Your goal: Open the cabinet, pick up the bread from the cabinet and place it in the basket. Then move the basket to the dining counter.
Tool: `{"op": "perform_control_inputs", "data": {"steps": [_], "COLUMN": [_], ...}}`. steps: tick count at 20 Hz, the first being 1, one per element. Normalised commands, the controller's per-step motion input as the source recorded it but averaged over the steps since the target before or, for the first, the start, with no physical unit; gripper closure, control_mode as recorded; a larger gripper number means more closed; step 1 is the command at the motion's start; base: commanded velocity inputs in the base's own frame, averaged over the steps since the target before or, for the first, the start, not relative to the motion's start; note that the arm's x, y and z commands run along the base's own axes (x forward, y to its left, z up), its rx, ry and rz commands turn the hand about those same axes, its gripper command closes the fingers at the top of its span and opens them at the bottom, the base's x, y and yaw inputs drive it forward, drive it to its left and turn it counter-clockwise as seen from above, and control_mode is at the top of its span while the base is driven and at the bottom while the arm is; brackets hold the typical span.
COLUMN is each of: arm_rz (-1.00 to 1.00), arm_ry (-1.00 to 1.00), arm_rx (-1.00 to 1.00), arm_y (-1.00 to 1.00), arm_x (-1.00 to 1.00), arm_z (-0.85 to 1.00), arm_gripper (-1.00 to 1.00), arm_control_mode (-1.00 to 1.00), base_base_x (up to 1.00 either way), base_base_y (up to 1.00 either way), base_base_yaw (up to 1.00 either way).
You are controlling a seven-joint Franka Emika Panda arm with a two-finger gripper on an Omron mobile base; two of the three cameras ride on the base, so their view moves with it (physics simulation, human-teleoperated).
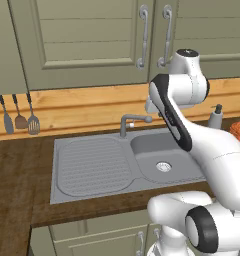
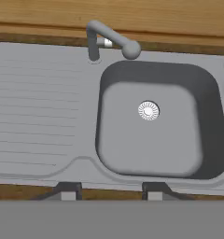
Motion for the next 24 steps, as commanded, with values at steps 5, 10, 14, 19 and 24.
{"op": "perform_control_inputs", "data": {"steps": [5,10,14,19,24], "arm_rz": [0.00,-0.01,-0.07,-0.06,0.00], "arm_ry": [-0.09,-0.68,-0.48,-0.13,-0.14], "arm_rx": [-0.02,-0.17,0.00,0.44,0.24], "arm_y": [0.03,0.23,-0.04,-0.51,-0.03], "arm_x": [-0.17,-0.38,0.11,-0.02,0.00], "arm_z": [0.03,0.76,1.00,0.83,0.94], "arm_gripper": [-1.00,-1.00,-1.00,-1.00,-1.00], "arm_control_mode": [-1.00,-1.00,-1.00,-1.00,-1.00], "base_base_x": [0.00,0.00,0.00,0.00,0.00], "base_base_y": [0.00,0.00,0.00,0.00,0.00], "base_base_yaw": [0.00,0.00,0.00,0.00,0.00]}}
